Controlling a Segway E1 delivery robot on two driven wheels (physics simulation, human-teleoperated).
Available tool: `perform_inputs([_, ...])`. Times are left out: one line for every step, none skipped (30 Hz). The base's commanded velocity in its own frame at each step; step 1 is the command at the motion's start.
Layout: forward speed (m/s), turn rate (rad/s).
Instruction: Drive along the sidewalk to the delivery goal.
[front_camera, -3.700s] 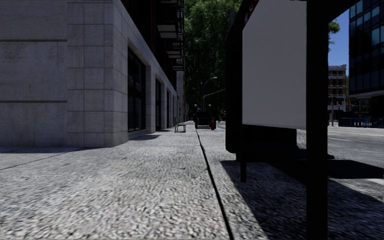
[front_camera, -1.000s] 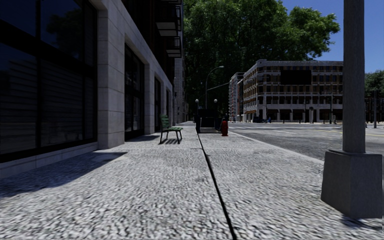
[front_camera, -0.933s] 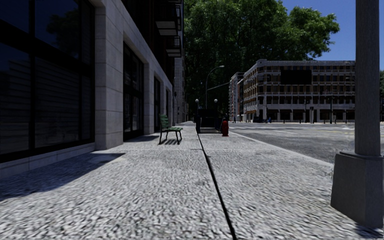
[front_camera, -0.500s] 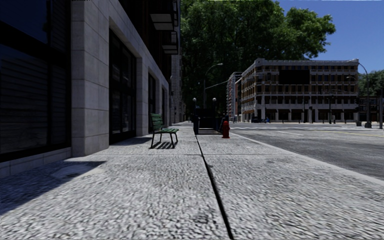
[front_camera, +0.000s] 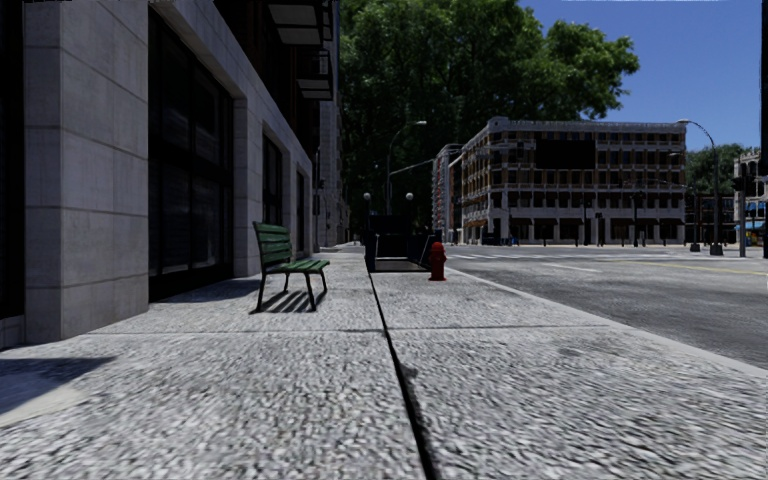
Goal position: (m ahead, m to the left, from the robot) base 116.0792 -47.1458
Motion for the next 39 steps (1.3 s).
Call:
perform_inputs([2.0, -0.24])
perform_inputs([2.0, -0.02])
perform_inputs([2.0, 0.0])
perform_inputs([2.0, 0.0])
perform_inputs([2.0, 0.0])
perform_inputs([2.0, 0.0])
perform_inputs([2.0, 0.0])
perform_inputs([2.0, 0.0])
perform_inputs([2.0, 0.0])
perform_inputs([2.0, 0.0])
perform_inputs([2.0, 0.0])
perform_inputs([2.0, 0.0])
perform_inputs([2.0, 0.0])
perform_inputs([2.0, 0.0])
perform_inputs([2.0, 0.0])
perform_inputs([2.0, 0.0])
perform_inputs([2.0, 0.0])
perform_inputs([2.0, 0.0])
perform_inputs([2.0, 0.0])
perform_inputs([2.0, 0.0])
perform_inputs([2.0, 0.0])
perform_inputs([2.0, 0.0])
perform_inputs([2.0, 0.0])
perform_inputs([2.0, 0.0])
perform_inputs([2.0, 0.0])
perform_inputs([2.0, 0.0])
perform_inputs([2.0, 0.0])
perform_inputs([2.0, 0.0])
perform_inputs([2.0, 0.0])
perform_inputs([2.0, 0.0])
perform_inputs([2.0, 0.0])
perform_inputs([2.0, 0.0])
perform_inputs([2.0, 0.0])
perform_inputs([2.0, 0.0])
perform_inputs([2.0, 0.0])
perform_inputs([2.0, 0.0])
perform_inputs([2.0, 0.0])
perform_inputs([2.0, 0.0])
perform_inputs([2.0, 0.0])
